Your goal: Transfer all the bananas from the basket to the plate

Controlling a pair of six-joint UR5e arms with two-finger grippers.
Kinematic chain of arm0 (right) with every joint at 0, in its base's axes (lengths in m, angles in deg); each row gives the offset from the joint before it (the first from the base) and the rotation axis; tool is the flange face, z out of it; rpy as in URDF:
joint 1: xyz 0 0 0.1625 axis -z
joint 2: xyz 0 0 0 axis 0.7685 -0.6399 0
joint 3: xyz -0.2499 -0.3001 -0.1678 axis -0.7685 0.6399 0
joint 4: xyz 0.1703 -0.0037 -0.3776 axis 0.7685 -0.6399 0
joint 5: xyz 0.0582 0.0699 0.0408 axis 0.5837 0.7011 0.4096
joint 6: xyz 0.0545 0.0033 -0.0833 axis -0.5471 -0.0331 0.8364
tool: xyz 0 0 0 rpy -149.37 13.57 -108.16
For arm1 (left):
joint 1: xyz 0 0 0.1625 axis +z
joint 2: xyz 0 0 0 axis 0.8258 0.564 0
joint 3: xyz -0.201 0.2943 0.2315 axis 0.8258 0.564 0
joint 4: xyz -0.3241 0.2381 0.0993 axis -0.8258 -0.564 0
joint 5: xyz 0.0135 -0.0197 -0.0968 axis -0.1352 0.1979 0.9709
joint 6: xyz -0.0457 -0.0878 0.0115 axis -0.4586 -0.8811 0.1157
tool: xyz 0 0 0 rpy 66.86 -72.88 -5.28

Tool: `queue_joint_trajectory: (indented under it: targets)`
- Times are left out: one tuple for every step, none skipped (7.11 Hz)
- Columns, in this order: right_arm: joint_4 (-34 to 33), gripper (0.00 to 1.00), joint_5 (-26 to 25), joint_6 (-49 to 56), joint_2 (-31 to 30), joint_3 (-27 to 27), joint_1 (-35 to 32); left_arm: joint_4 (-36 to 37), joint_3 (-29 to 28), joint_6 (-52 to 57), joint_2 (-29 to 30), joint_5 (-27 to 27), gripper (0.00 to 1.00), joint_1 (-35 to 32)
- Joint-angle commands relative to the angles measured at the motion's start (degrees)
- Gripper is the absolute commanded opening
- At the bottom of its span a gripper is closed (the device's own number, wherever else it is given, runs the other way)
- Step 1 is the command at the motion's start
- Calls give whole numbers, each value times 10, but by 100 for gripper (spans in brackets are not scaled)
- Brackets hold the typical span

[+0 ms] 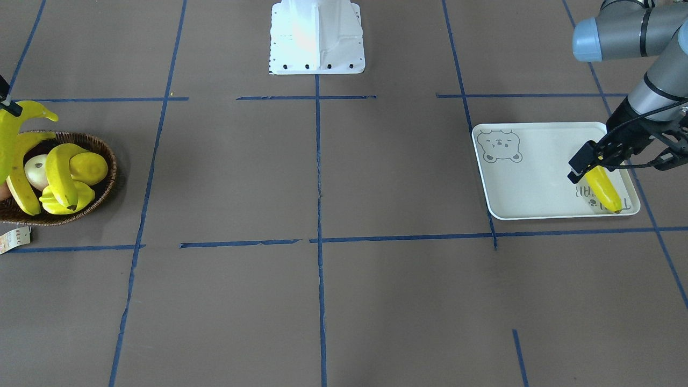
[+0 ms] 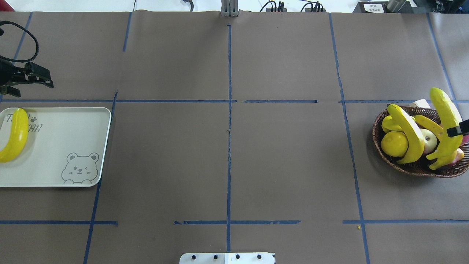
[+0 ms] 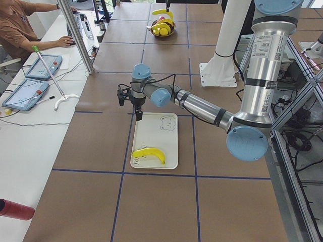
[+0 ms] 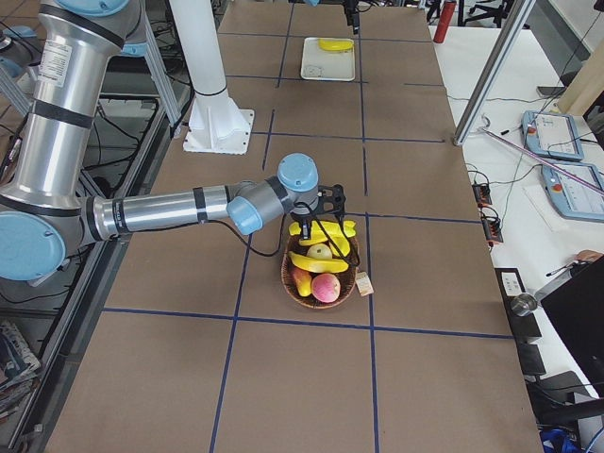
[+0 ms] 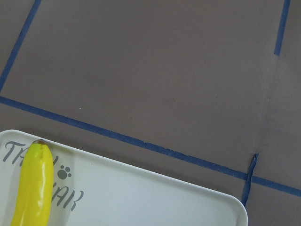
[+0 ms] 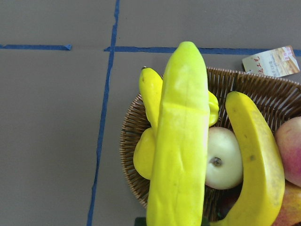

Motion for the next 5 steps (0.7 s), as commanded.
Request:
queue_joint_trajectory:
  targets:
    - [1, 0, -3, -52, 109, 9, 46, -1, 1, -8, 55, 0, 100, 38]
    - [1, 0, -18, -118, 185, 14, 73, -4, -1, -73, 96, 0, 100, 60]
    - [8, 0, -71, -199, 222, 16, 132, -39, -3, -143, 135, 0, 100, 102]
    - [10, 0, -138, -258, 259, 16, 186, -105, -6, -224, 155, -2, 100, 126]
    - [10, 1, -160, -314, 287, 14, 217, -193, -15, -297, 162, -4, 100, 129]
